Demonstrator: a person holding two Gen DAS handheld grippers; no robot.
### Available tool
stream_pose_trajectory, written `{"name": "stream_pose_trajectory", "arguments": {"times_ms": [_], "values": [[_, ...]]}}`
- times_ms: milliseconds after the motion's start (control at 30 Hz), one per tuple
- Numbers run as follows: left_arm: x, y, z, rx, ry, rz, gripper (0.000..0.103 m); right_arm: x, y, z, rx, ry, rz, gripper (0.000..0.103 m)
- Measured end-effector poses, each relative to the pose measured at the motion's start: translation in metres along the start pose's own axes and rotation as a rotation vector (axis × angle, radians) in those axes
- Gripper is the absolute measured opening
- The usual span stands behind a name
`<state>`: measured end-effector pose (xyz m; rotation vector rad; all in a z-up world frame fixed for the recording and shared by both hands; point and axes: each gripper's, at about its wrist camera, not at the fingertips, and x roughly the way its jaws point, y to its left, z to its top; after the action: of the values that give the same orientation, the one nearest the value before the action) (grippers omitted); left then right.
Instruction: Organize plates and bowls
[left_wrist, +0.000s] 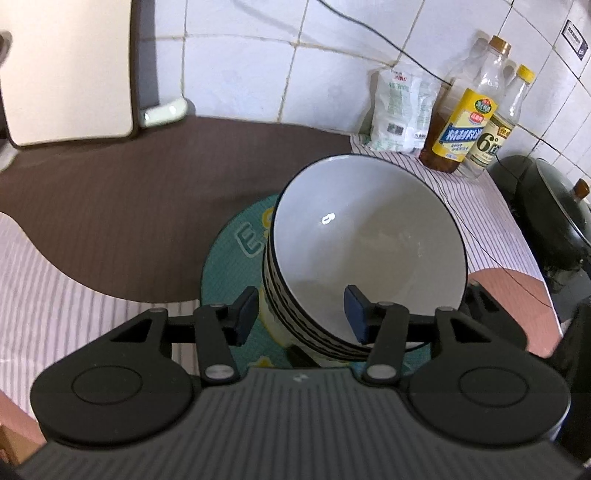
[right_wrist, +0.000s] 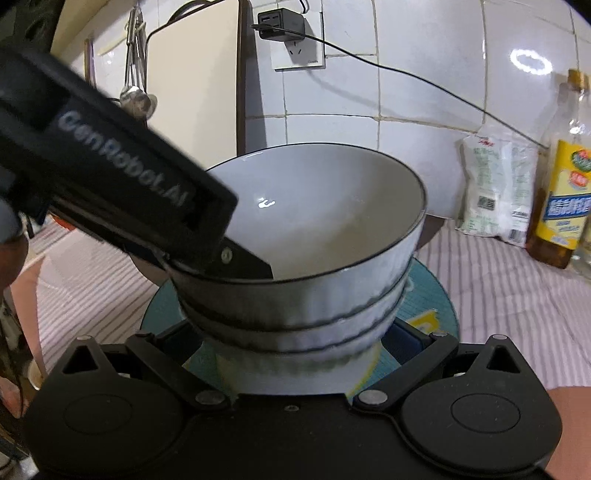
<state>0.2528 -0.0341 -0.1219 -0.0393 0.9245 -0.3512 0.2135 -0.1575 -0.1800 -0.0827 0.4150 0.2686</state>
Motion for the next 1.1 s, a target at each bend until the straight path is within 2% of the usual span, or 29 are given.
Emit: {"name": "stream_pose_trajectory", "arguments": {"times_ms": [233,400,567,833,967,1100], "values": [[-0.036,-0.002,-0.006,0.001,-0.049,0.035,0.059,-0.045,-0.007,-0.001,0.078,0.016,-0.055,0.103],[-0.07,-0.009,-0.014,0.003,-0.086,0.053,0.062,-0.079,-0.019,0.004,0.185,0.035,-0.105,0.103],[-0.113,-0.022,-0.024,0.024,-0.151,0.068,0.066,-0.112,-0.02,0.012,0.248,0.058,-0.215,0.103],[-0.173,-0.033,-0.041,0.033,-0.233,0.093,0.071,-0.165,-0.031,0.023,0.27,-0.029,-0.188,0.103],[-0.188,-0.032,-0.049,0.026,-0.253,0.111,0.077,-0.186,-0.028,0.027,0.239,-0.1,-0.239,0.103],[-0.194,-0.028,-0.062,0.02,-0.258,0.137,0.077,-0.197,-0.024,0.027,0.24,-0.03,-0.206,0.103]]}}
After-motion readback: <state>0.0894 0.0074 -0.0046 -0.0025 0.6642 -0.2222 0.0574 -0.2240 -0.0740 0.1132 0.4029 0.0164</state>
